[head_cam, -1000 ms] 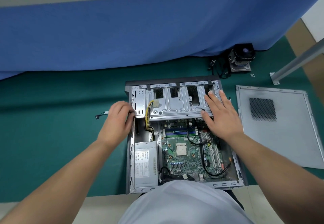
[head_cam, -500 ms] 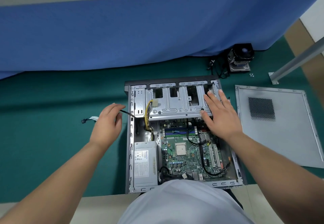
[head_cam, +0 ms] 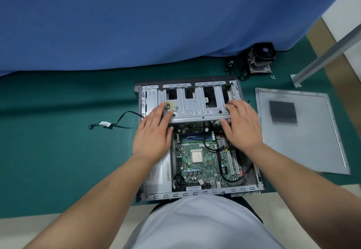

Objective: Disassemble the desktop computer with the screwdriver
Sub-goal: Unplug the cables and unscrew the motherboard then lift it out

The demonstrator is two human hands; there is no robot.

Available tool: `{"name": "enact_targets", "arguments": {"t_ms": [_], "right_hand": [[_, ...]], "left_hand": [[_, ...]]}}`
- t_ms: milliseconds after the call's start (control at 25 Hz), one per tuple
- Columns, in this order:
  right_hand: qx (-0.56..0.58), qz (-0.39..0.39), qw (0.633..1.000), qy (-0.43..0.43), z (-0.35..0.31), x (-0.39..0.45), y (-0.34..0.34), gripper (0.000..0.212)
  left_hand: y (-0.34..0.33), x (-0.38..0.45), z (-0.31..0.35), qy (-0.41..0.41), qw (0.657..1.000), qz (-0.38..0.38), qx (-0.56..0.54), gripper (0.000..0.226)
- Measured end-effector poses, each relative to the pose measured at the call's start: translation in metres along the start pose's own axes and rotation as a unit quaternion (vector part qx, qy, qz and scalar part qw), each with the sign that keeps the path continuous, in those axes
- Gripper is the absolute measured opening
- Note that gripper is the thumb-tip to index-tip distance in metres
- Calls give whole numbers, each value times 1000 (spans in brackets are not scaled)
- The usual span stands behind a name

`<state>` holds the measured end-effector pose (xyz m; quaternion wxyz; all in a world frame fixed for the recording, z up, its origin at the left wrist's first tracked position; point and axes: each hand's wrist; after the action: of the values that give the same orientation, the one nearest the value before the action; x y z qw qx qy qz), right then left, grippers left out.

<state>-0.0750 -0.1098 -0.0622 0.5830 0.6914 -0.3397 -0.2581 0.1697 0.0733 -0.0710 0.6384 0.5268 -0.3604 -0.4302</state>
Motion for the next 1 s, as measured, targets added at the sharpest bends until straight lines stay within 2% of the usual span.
{"name": "enact_targets", "arguments": {"t_ms": [80,120,200,320,400,520,680,760,920,1000], "right_hand": [[32,15,998,57,-17,-18,-3,30],[40,-18,994,102,-27,-25,-6,26],[24,-138,978,152,-48,-30,-19,28],[-29,-299,948,100,-71,-21,-41,40],[-64,-348,932,82,-79,-15,-50,48],[-58,-321,943,73,-83,-16,-54,53],[19,-208,973,101,-75,-30,-35,37],[60,-185,976,101,-66,-38,-20,37],[137,-164,976,52,-44,-47,13,38],[181,-122,976,1,-35,-45,25,33]], "left_hand": [[-2,2,0,2,1000,3,10,53],[-2,2,1,4,1000,3,12,53],[-1,2,3,12,1000,5,13,55],[2,2,4,23,1000,1,13,57],[4,1,6,26,1000,-2,12,57],[6,1,7,29,1000,-8,6,56],[7,1,8,31,999,-5,6,56],[8,1,9,32,999,-4,8,56],[8,1,8,33,999,-4,19,55],[8,0,8,33,999,-1,18,55]]}}
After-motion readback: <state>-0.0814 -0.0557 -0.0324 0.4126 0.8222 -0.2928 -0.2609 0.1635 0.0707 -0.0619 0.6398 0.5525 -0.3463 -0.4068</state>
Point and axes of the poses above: each hand's wrist, its own x-axis towards the middle knuckle, its own y-axis out of the back of the hand, z = x × y, and after that the axes turned 2 degrees about x, right-handed
